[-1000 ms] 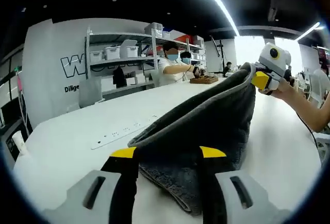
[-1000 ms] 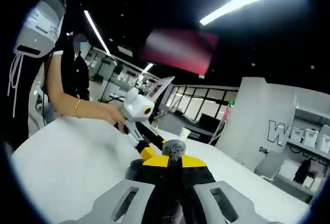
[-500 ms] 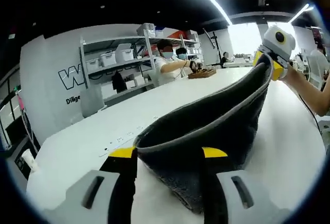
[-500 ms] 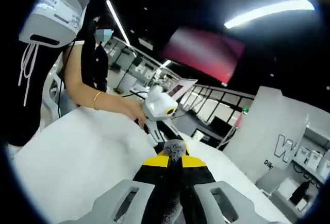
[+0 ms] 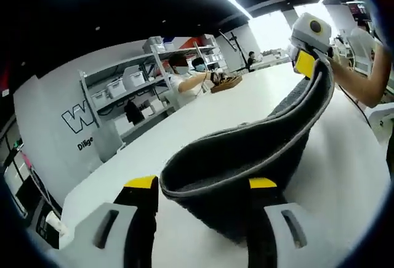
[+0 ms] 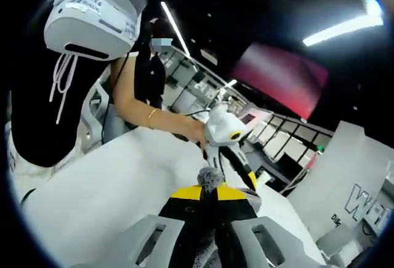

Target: Open the folded towel by lifting each exposed corner and separating the folded layers until the towel lies flat within the target outline without major curled edges

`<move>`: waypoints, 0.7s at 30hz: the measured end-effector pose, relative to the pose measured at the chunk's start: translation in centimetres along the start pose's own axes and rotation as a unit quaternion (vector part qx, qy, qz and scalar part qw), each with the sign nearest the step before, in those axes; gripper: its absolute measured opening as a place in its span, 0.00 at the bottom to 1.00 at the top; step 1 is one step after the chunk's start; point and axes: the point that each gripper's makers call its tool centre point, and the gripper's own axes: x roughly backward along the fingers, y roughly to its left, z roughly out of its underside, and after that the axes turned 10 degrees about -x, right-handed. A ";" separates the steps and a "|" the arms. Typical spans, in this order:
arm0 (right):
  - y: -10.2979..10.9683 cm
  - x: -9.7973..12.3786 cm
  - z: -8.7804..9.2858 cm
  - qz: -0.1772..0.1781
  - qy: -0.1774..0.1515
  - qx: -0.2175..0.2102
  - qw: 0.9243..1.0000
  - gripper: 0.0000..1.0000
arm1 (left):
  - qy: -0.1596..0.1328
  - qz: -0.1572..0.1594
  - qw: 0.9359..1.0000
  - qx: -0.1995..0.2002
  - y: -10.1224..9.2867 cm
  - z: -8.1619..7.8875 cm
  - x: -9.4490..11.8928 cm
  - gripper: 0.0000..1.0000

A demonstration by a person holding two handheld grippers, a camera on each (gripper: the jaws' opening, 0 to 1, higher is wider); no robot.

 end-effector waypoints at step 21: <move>3.7 0.9 0.1 -0.053 0.014 -0.006 0.999 0.00 | -0.026 0.048 0.998 -0.015 -2.9 0.9 3.2 0.64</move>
